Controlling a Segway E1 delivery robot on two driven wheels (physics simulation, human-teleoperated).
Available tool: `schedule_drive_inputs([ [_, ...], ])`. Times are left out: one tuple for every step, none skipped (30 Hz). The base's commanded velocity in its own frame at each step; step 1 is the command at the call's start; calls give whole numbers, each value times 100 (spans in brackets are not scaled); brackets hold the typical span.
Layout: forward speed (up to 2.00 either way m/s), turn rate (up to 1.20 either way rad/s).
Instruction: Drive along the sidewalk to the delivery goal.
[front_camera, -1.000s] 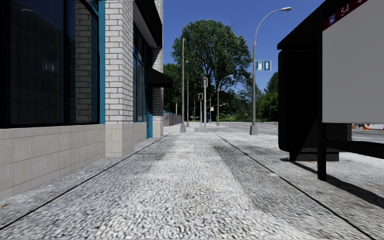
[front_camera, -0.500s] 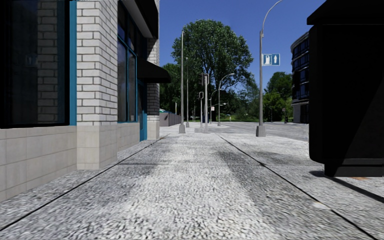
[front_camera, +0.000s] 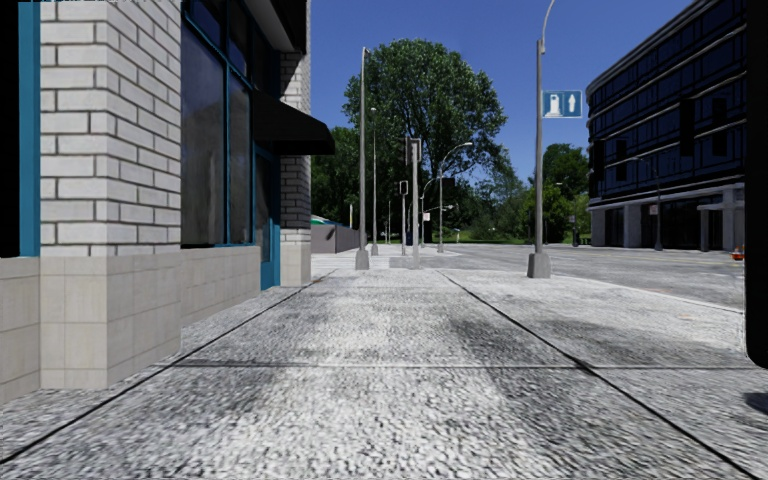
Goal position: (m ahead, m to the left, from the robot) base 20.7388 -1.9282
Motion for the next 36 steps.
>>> schedule_drive_inputs([
  [200, 0],
  [200, 0],
  [200, 0],
  [200, 0],
  [200, 0],
  [200, 0],
  [200, 0],
  [200, 0],
  [200, 0],
  [200, 0],
  [200, 0],
  [200, 0],
  [200, 0],
  [200, 0],
  [200, 0],
  [200, 0],
  [200, 0],
  [200, 0],
  [200, 0],
  [200, 0],
  [200, 0],
  [200, 0],
  [200, 0],
  [200, 0],
  [200, 0],
  [200, 0],
  [200, 0],
  [200, 0],
  [200, 0],
  [200, 0],
  [200, 0],
  [200, 0],
  [200, 0],
  [200, 0],
  [200, 0],
  [200, 0],
])
